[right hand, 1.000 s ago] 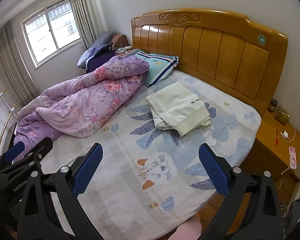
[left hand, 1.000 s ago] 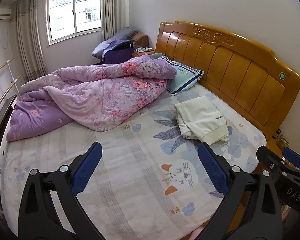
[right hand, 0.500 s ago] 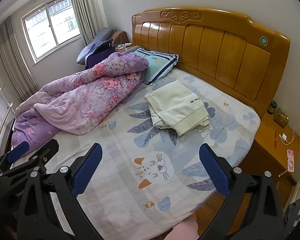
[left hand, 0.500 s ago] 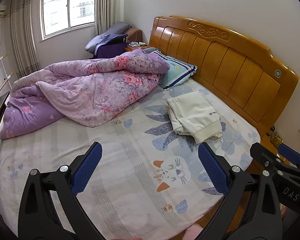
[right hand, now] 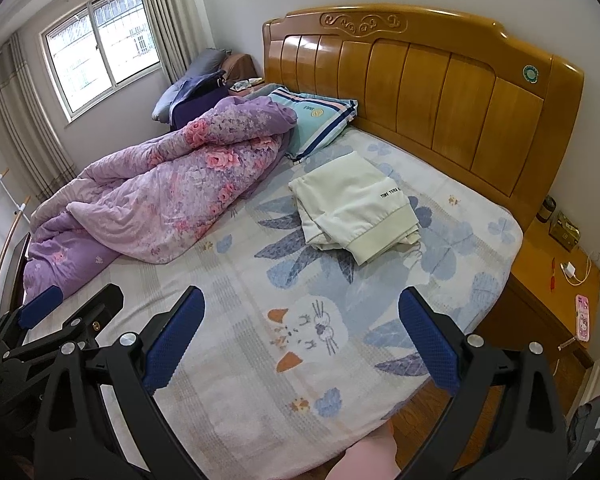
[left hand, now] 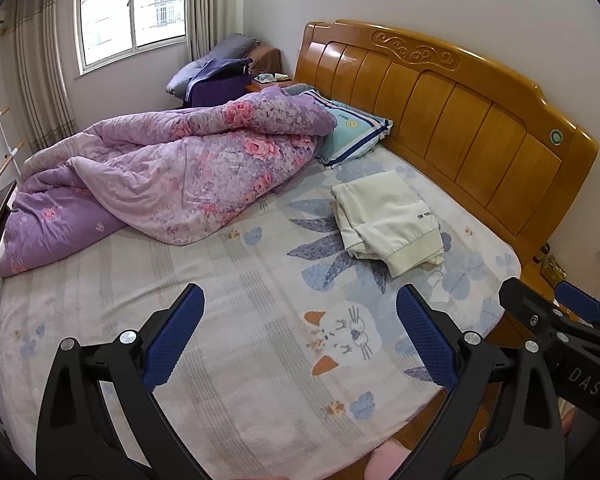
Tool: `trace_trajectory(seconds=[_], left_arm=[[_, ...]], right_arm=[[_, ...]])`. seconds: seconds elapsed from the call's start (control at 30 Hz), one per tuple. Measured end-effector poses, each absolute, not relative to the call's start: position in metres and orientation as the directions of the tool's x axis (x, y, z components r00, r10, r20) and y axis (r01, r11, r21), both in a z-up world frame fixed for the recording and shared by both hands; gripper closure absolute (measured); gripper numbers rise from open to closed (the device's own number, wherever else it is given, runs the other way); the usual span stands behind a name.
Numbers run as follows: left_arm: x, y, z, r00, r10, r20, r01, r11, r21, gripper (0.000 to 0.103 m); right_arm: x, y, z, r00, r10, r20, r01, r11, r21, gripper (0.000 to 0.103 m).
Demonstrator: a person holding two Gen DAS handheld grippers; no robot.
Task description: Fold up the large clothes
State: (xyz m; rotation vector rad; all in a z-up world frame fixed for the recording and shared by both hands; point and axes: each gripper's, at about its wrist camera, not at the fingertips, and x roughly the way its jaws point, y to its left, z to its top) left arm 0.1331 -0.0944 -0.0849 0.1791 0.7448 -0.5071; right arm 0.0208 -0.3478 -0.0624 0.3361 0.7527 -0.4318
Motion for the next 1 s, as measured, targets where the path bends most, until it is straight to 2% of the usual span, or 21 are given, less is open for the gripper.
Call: trace_trajectory(seconds=[1.0], left_arm=[[0.143, -0.095, -0.096, 0.589, -0.382, -0.713, 0.531, 0.847, -0.015, 0.006]], right_arm=[[0.032, -0.351, -0.068, 0.647, -0.218, -0.731, 0.462, 0.874, 0.148, 0.009]])
